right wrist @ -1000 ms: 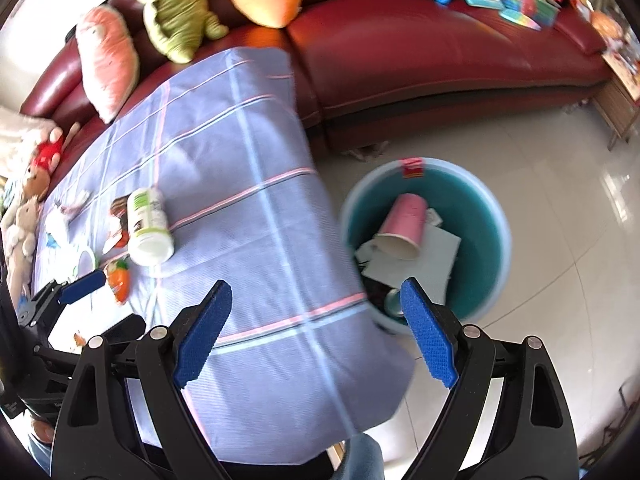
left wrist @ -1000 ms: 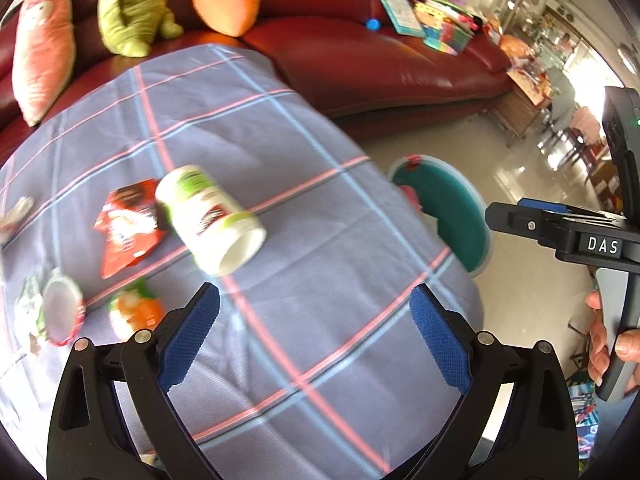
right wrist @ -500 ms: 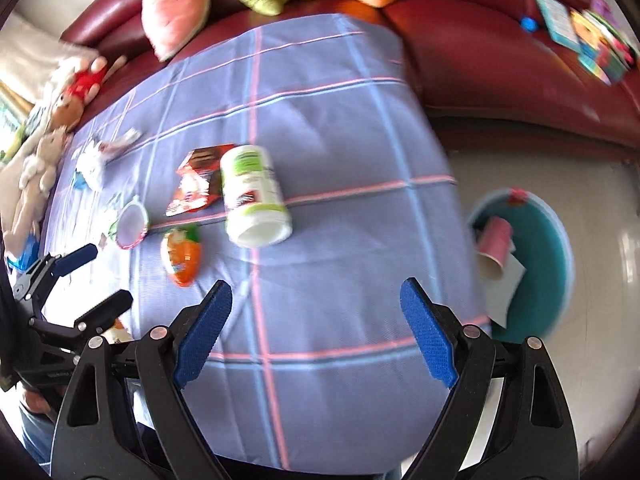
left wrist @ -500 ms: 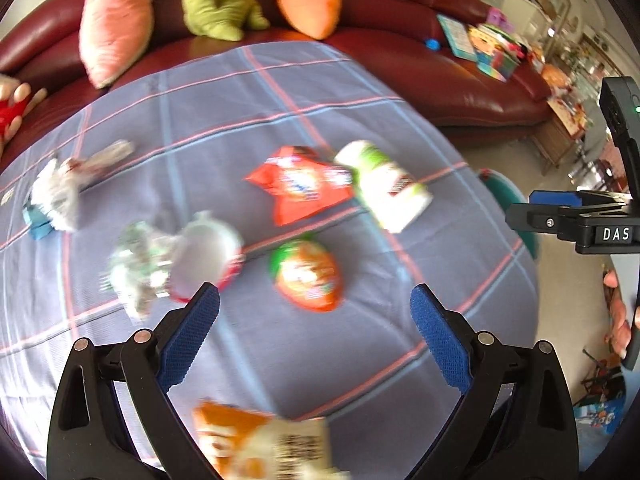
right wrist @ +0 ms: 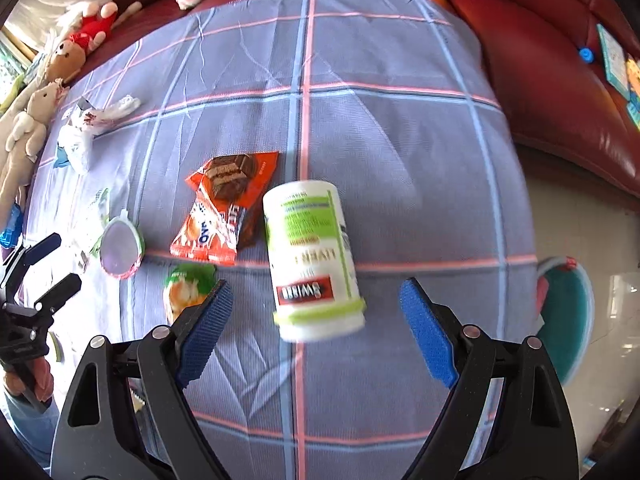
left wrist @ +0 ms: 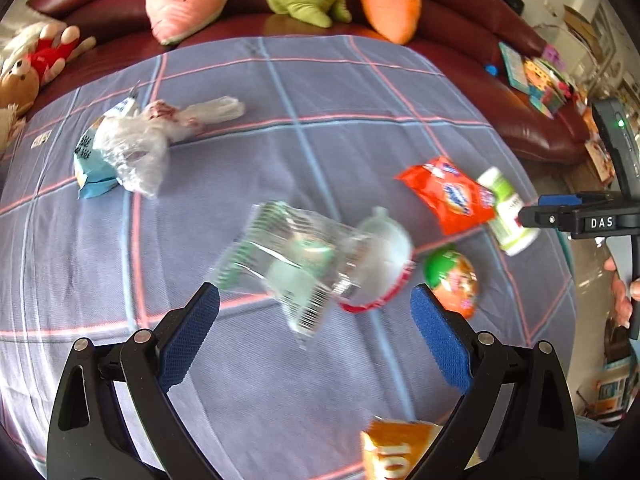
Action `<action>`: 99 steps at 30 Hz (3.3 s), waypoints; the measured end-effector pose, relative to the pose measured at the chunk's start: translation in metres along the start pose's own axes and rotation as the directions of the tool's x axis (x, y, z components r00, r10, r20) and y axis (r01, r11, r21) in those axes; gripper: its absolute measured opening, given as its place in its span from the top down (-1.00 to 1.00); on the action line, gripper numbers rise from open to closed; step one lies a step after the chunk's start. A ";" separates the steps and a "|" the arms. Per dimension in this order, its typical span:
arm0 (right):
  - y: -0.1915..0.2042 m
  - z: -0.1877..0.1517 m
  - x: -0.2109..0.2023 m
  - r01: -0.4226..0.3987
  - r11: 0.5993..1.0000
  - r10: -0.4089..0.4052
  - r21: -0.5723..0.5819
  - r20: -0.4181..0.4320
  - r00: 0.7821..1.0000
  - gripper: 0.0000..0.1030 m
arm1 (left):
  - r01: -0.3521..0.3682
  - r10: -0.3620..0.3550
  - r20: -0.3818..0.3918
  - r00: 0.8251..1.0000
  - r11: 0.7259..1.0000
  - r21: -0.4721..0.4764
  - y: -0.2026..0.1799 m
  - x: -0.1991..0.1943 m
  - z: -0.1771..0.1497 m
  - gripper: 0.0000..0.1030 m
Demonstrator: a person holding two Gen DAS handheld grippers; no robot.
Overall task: Collect trash
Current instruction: 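Grasp the white Swisse bottle with the right gripper while the left grasps the clear plastic bag, then carry the bottle and plastic bag over the teal bin and release both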
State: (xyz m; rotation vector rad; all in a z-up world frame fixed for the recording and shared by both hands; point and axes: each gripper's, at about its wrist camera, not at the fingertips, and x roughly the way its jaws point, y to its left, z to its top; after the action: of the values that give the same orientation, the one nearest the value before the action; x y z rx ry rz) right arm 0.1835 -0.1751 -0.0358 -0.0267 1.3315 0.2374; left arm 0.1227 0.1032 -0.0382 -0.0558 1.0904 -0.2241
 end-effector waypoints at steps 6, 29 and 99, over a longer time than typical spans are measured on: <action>0.006 0.012 0.023 0.003 1.000 -0.004 -0.018 -0.037 0.999 -0.55 | -0.019 0.019 -0.028 0.999 1.000 -0.001 0.020 0.017 0.008 -0.87; 0.007 -0.009 0.018 -0.071 0.997 0.071 0.040 0.012 0.997 0.07 | 0.021 -0.022 0.059 0.998 1.000 0.012 0.007 0.019 0.004 -0.31; -0.334 -0.210 -0.058 -0.151 0.786 -0.028 0.599 0.279 0.960 -0.39 | 0.237 -0.183 -0.154 0.971 0.830 0.505 -0.419 0.087 -0.007 -0.32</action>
State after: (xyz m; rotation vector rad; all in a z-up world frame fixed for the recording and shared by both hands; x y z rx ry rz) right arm 0.0320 -0.5428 -0.0691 0.5926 1.0774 -0.1500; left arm 0.0908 -0.3235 -0.0521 0.3289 1.0905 -0.7256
